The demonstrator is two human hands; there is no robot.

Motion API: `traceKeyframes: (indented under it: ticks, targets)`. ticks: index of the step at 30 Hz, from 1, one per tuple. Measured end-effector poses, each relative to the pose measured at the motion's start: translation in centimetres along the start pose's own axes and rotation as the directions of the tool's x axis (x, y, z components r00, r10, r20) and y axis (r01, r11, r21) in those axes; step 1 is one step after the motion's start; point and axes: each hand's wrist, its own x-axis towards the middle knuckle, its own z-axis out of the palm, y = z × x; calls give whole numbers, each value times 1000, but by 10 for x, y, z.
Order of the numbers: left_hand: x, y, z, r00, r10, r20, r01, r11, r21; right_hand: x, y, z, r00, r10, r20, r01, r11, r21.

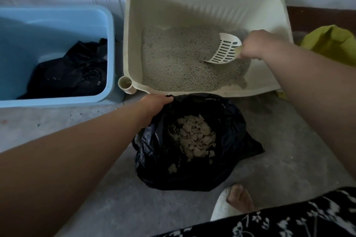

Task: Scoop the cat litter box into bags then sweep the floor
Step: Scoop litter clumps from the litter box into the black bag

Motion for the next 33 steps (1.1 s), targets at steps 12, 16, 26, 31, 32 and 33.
traceKeyframes:
  ticks: [12, 16, 26, 31, 32, 33]
  targets:
    - [7, 3, 1, 999, -33, -3, 33, 999, 7, 10, -48, 43, 981, -183, -63, 192, 901, 389]
    - [7, 4, 4, 999, -38, -8, 38, 999, 13, 11, -45, 53, 988, -144, -52, 151, 856, 495]
    - [6, 4, 5, 999, -51, -9, 51, 998, 32, 0, -24, 62, 990, -118, -72, 131, 638, 759]
    - [6, 3, 4, 999, -45, 7, 44, 999, 25, -4, -19, 65, 992, -99, -79, 121, 559, 820]
    - [5, 3, 4, 999, -42, 5, 42, 999, 23, -4, -19, 65, 992, -94, -81, 119, 544, 831]
    - [5, 3, 5, 999, -43, 2, 43, 999, 21, -4, -19, 64, 992, -89, -87, 121, 533, 838]
